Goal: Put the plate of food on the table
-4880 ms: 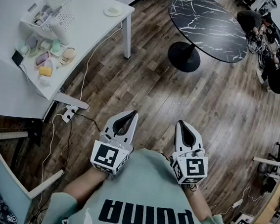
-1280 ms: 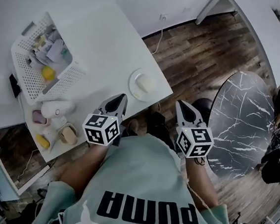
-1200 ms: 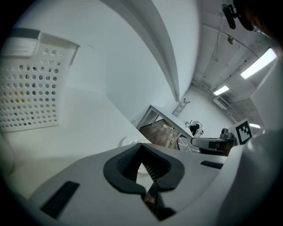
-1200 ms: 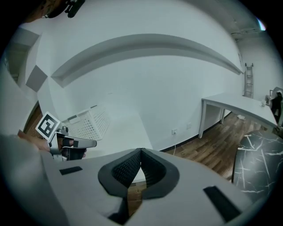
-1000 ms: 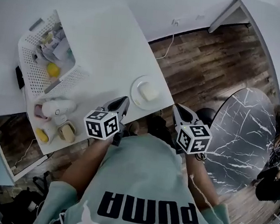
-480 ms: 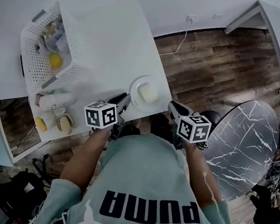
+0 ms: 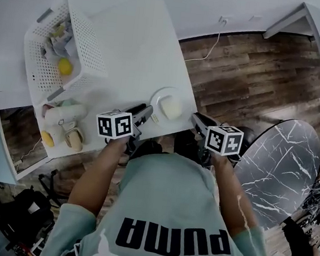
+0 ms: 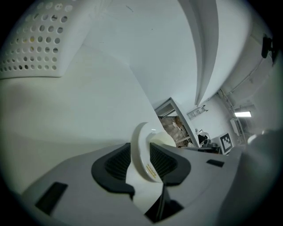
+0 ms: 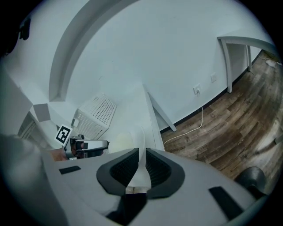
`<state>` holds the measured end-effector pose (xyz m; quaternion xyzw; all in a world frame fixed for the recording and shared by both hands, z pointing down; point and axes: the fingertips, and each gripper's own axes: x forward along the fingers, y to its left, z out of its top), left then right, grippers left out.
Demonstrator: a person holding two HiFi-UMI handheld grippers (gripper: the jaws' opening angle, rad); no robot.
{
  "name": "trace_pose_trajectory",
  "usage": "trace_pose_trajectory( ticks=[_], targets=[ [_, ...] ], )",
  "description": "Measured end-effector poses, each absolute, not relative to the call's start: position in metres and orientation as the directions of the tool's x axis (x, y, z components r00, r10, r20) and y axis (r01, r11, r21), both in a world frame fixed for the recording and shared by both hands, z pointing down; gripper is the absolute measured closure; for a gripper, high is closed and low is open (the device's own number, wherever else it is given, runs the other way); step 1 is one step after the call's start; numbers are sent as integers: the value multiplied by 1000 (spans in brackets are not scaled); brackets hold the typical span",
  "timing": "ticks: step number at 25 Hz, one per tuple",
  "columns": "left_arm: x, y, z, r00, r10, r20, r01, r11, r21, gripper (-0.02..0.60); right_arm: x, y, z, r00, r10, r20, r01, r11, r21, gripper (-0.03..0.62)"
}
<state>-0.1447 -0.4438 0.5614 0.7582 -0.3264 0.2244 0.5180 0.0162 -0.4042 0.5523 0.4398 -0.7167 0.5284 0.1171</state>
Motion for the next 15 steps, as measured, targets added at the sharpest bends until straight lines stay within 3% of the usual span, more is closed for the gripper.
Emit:
trace_pose_trajectory(
  ticks=[15],
  targets=[
    [-137, -455, 562, 718, -238, 654, -696, -239, 677, 454, 8, -414, 565, -632, -471, 616, -697, -5, -718, 553]
  ],
)
